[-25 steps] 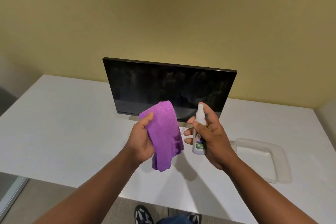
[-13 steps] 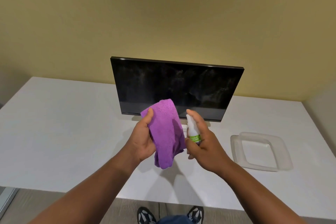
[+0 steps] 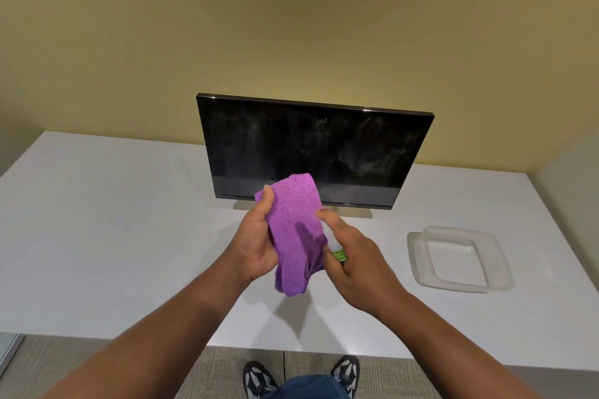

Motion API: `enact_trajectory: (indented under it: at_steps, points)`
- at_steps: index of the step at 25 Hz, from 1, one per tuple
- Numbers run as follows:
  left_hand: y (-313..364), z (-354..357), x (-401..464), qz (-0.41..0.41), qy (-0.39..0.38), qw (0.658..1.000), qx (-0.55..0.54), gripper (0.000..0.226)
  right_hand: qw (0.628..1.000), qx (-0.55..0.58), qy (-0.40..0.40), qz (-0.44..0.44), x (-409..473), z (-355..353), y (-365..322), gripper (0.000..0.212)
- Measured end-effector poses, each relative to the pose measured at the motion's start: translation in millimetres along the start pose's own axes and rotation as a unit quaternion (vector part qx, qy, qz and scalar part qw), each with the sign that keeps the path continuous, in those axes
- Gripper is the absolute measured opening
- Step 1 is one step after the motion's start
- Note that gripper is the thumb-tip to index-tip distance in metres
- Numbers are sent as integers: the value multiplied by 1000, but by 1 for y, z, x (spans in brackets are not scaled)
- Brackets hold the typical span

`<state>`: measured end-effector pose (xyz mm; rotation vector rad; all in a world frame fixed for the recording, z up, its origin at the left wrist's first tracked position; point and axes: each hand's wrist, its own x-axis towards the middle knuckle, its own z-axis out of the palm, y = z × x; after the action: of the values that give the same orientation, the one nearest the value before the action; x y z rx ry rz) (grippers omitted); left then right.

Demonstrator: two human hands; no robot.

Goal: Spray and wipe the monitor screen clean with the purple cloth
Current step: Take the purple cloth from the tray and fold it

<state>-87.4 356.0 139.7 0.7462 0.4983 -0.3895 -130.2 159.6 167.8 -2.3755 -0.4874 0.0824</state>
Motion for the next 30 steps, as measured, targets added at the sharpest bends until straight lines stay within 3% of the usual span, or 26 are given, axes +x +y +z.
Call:
enact_trajectory:
  at_steps: [11,17,23,30]
  points:
    - [7,-12,1,24,-2,1000,-12,57,1000,19,-22,3,-7,-2,0,60]
    - [14,-19,2,38,4,999,-14,49,999,17,45,-4,-10,-3,-1,64]
    - [8,-19,2,18,8,1000,-1,51,1000,8,8,-20,-12,2,0,68]
    - [1,-12,4,-3,7,1000,19,52,999,40,-18,-31,-18,3,0,58]
